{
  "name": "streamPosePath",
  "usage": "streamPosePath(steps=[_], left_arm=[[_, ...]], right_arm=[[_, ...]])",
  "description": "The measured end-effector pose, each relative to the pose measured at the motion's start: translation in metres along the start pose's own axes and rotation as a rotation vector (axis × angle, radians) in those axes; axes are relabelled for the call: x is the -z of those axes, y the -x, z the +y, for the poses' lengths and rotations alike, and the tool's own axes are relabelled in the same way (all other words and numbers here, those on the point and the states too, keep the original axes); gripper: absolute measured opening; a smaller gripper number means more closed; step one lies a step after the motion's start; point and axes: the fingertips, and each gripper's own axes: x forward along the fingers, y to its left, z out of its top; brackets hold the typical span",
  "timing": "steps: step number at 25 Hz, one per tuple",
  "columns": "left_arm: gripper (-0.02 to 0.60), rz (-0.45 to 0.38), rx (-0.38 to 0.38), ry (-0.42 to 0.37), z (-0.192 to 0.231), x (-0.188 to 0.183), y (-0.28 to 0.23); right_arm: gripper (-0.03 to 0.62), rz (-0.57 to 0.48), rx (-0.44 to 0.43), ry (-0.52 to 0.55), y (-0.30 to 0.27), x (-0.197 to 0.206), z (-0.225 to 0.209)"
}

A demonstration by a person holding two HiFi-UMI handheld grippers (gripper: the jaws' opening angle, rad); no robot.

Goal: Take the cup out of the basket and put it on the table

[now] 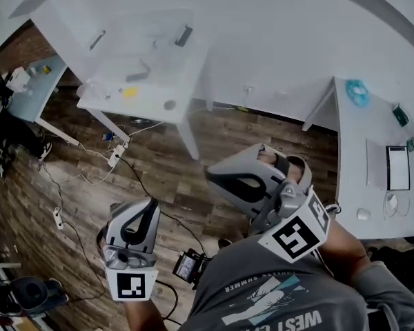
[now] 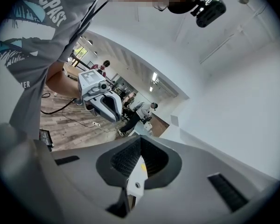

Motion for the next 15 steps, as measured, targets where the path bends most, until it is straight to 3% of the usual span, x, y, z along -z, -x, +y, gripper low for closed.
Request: streamPosePath(steps=[6, 15], left_arm=[[0.025, 0.002, -0.001, -0.019, 0.005, -0.006, -0.052], [0.026, 0.084, -0.046, -0.023, 0.008, -0.023, -0.123]], right_arm=[[0.011, -0.028, 0.029, -0.026, 0.012, 0.037, -0.039], [0.011, -0.105, -0.002, -0.048, 0.036, 0.093, -0.095]])
